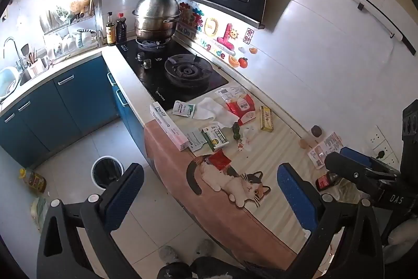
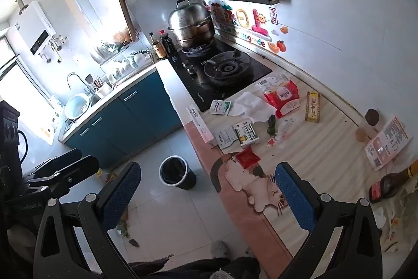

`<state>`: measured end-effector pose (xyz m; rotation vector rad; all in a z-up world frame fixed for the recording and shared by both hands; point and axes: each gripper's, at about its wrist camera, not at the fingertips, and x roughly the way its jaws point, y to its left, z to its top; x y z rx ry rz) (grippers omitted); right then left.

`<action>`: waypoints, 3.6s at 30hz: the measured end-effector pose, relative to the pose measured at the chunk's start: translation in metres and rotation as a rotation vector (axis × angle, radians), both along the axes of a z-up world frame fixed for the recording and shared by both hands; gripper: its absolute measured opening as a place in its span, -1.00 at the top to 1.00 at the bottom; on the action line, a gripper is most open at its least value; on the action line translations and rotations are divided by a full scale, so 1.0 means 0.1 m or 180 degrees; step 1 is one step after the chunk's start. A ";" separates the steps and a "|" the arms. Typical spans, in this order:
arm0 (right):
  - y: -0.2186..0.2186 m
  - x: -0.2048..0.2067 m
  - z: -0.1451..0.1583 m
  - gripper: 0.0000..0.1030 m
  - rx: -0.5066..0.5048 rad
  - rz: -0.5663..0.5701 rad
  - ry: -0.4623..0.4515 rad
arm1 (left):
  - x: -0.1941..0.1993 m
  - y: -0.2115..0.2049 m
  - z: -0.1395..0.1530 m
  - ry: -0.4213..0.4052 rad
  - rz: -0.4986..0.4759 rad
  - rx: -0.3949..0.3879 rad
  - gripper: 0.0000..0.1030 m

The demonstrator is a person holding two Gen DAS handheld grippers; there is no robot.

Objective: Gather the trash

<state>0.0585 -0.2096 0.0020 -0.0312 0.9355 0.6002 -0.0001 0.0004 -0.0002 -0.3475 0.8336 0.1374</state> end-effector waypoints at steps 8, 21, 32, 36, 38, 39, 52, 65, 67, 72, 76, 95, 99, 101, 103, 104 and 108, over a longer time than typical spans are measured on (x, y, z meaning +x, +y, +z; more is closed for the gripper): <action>0.01 0.03 0.01 -1.00 -0.0023 -0.0022 -0.0003 | -0.01 -0.01 -0.05 0.0020 -0.0028 -0.0009 -1.00; 0.05 0.06 0.04 -1.00 0.0018 -0.0006 0.0006 | 0.12 -0.02 -0.03 0.0056 -0.0056 0.0077 -1.00; 0.08 0.10 0.05 -1.00 0.0025 -0.0005 0.0011 | 0.13 -0.03 -0.03 0.0059 -0.0047 0.0075 -1.00; 0.09 0.11 0.01 -1.00 0.0042 0.0014 0.0044 | 0.17 -0.03 -0.02 0.0072 -0.0051 0.0073 -1.00; 0.10 0.10 0.00 -1.00 0.0036 0.0021 0.0055 | 0.15 -0.04 -0.03 0.0064 -0.0052 0.0073 -1.00; 0.12 0.11 -0.02 -1.00 0.0033 0.0025 0.0059 | 0.16 -0.04 -0.04 0.0063 -0.0047 0.0069 -1.00; 0.17 0.15 -0.09 -1.00 0.0018 0.0050 0.0092 | 0.17 -0.01 -0.12 0.0076 -0.0046 0.0045 -1.00; 0.21 0.17 -0.13 -1.00 0.0022 0.0071 0.0129 | 0.18 0.03 -0.16 0.0078 -0.0051 0.0040 -1.00; 0.21 0.17 -0.13 -1.00 0.0023 0.0075 0.0134 | 0.19 0.04 -0.17 0.0078 -0.0048 0.0035 -1.00; 0.22 0.18 -0.14 -1.00 0.0023 0.0083 0.0141 | 0.21 0.05 -0.15 0.0080 -0.0064 0.0014 -1.00; 0.22 0.18 -0.14 -1.00 0.0027 0.0086 0.0146 | 0.23 0.09 -0.15 0.0065 -0.0074 -0.0045 -1.00; 0.33 0.08 -0.24 -1.00 -0.0001 0.0027 0.0188 | 0.26 0.13 -0.10 0.0042 -0.0168 -0.0120 -1.00; 0.32 0.05 -0.21 -1.00 0.0005 -0.0129 0.0188 | 0.28 0.20 -0.14 0.0104 -0.0182 -0.0011 -1.00; 0.30 0.07 -0.22 -1.00 0.0003 -0.0276 0.0173 | 0.36 0.25 -0.23 0.0188 -0.0070 0.0248 -1.00; 0.30 0.15 -0.30 -1.00 -0.0031 -0.0457 0.0174 | 0.51 0.35 -0.38 0.0292 0.0075 0.0464 -1.00; 0.30 0.18 -0.34 -1.00 -0.0045 -0.0540 0.0175 | 0.57 0.39 -0.45 0.0343 0.0141 0.0520 -1.00; 0.28 0.51 -0.68 -1.00 -0.0162 -0.0924 0.0242 | 1.01 0.71 -0.92 0.0723 0.0399 0.0545 -1.00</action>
